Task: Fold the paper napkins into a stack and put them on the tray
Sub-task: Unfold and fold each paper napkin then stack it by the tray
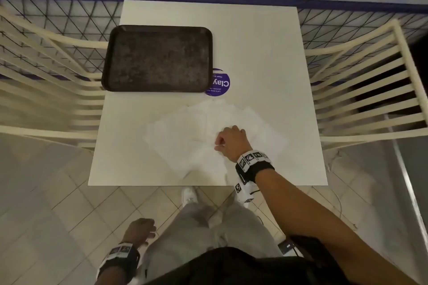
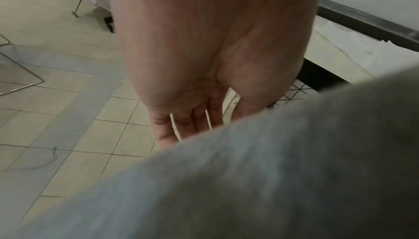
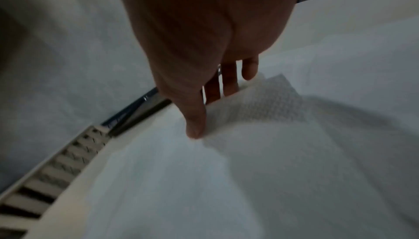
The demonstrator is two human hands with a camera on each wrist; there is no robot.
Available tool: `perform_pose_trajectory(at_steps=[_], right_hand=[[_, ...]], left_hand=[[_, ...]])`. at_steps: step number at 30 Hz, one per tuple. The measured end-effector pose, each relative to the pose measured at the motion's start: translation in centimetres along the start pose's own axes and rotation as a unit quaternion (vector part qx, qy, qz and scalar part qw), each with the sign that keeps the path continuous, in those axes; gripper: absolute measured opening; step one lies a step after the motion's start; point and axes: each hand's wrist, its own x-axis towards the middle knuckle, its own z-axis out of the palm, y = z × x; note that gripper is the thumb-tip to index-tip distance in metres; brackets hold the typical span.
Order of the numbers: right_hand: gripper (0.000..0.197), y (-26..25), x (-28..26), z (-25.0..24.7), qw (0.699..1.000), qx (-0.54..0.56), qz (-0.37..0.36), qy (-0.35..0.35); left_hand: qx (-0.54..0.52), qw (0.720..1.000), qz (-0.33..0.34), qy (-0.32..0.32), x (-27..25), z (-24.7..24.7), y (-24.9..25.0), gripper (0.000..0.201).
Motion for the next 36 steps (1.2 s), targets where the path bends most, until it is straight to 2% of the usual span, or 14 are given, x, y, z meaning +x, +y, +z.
perform_pose_trajectory(at_steps=[4, 6, 11, 16, 22, 27, 31, 33, 36], right_hand=[[0.018, 0.3, -0.8, -1.7, 0.985, 0.164, 0.042, -0.017], [0.016, 0.6, -1.4, -2.9, 0.972, 0.233, 0.036, -0.008], [0.02, 2.4, -1.8, -4.7, 0.934, 0.351, 0.044, 0.057], [0.02, 3.7, -1.7, -4.3, 0.932, 0.348, 0.072, 0.078], [0.02, 4.7, -1.3, -2.7, 0.957, 0.243, 0.131, 0.086], [0.016, 4.9, -1.6, -2.7, 0.959, 0.216, 0.131, 0.127], [0.016, 4.8, -1.8, -3.9, 0.949, 0.242, 0.124, 0.158], [0.016, 4.6, -2.1, -4.9, 0.939, 0.275, 0.123, 0.168], [0.013, 4.2, -2.5, -6.2, 0.912, 0.362, 0.113, 0.157]], left_hand=[[0.007, 1.0, 0.003, 0.011, 0.6, -0.3, -0.1, 0.01], [0.011, 1.0, 0.002, 0.006, 0.6, -0.3, -0.1, 0.013], [0.025, 1.0, 0.013, 0.004, 0.8, -0.1, 0.8, 0.015], [0.044, 0.999, 0.024, 0.01, 0.6, 0.2, 1.9, 0.015], [0.063, 0.997, 0.032, 0.009, -0.1, 0.3, 2.1, 0.017], [0.171, 0.982, 0.08, 0.017, -0.7, -0.2, 3.3, 0.021], [0.307, 0.942, 0.11, -0.084, -3.6, -0.7, 8.5, 0.026], [0.318, 0.931, 0.125, -0.125, -5.4, -0.9, 11.7, 0.032], [0.272, 0.931, 0.204, -0.135, -7.6, -0.9, 16.3, 0.033]])
